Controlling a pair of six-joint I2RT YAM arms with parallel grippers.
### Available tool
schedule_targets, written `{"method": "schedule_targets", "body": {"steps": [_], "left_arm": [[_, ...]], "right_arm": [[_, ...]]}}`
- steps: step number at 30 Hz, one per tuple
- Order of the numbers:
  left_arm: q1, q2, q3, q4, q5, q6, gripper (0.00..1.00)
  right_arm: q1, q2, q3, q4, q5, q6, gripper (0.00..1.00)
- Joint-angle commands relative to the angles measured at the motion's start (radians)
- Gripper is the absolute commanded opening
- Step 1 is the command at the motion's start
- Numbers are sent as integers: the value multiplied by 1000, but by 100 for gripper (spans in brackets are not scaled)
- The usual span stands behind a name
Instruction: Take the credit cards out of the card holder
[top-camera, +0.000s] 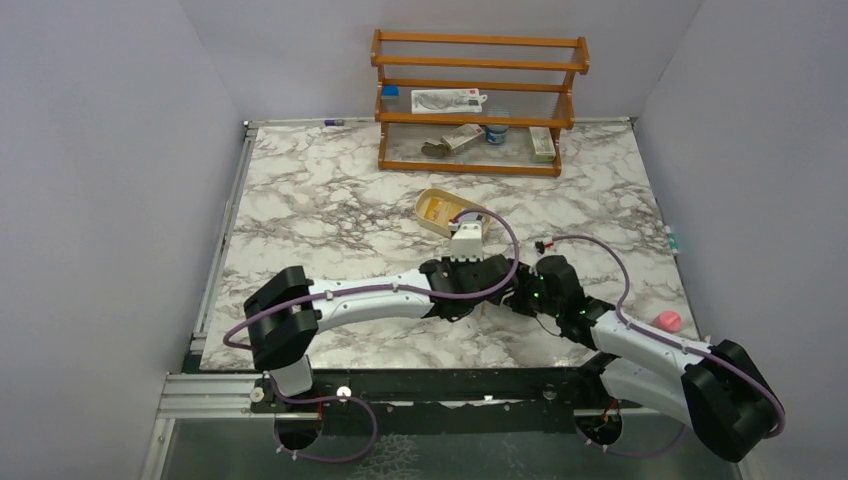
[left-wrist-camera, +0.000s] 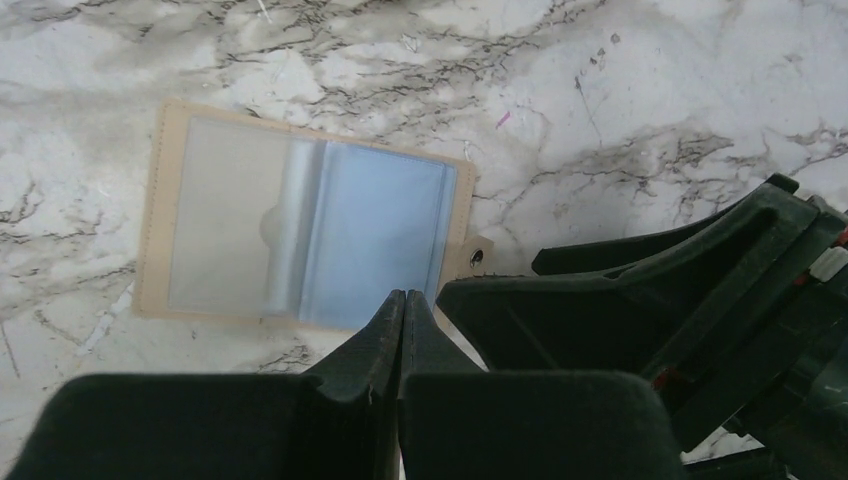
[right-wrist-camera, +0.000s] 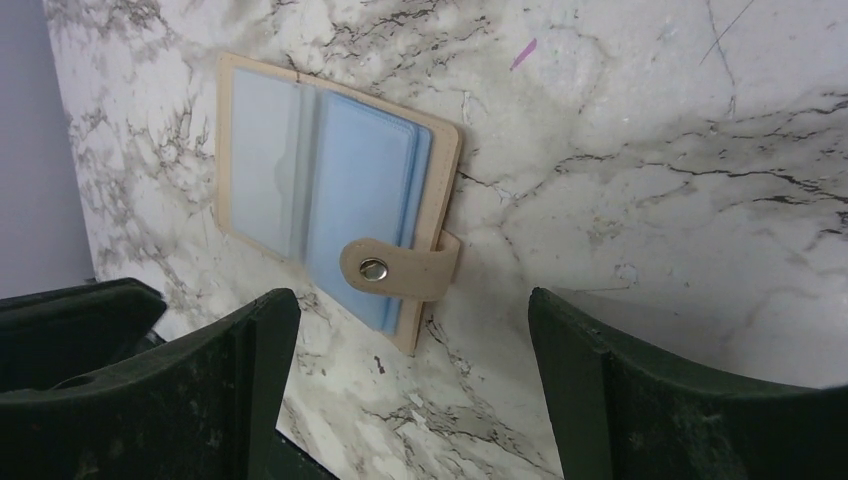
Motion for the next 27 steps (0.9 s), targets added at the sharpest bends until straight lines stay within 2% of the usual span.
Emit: {"method": "schedule_targets", "body": {"steps": [1,5,9,11,14,15,17,19,27], "left_arm": [[-35,68,63,-46,-27,-3,0],[-12,40,34,-74,-36,-32,0],[84,-97,-82,-52,-24,-3,0],[179,-192,-173,5,46,55,17],[361,-329,-347,158,265,160,40],[414,-360,-394,197,342,181,44],[473,-384,-445,229,437,204,49],[486,-369,-472,256,493,227,55],[532,-190,-568,500,755,255,72]], "right_arm": [[-4,-25,-21,90,-41,39,89],[-9,-65,-20,54,-28,11,89],[-12,-71,-25,71,-71,-24,90],[-11,-60,-29,92,-103,-38,91],[-12,-31,-33,118,-130,-50,91],[-12,-19,-35,126,-134,-52,91],[-12,4,-35,141,-142,-58,91],[-12,30,-30,158,-152,-75,91],[-12,137,17,179,-164,-100,90]]}}
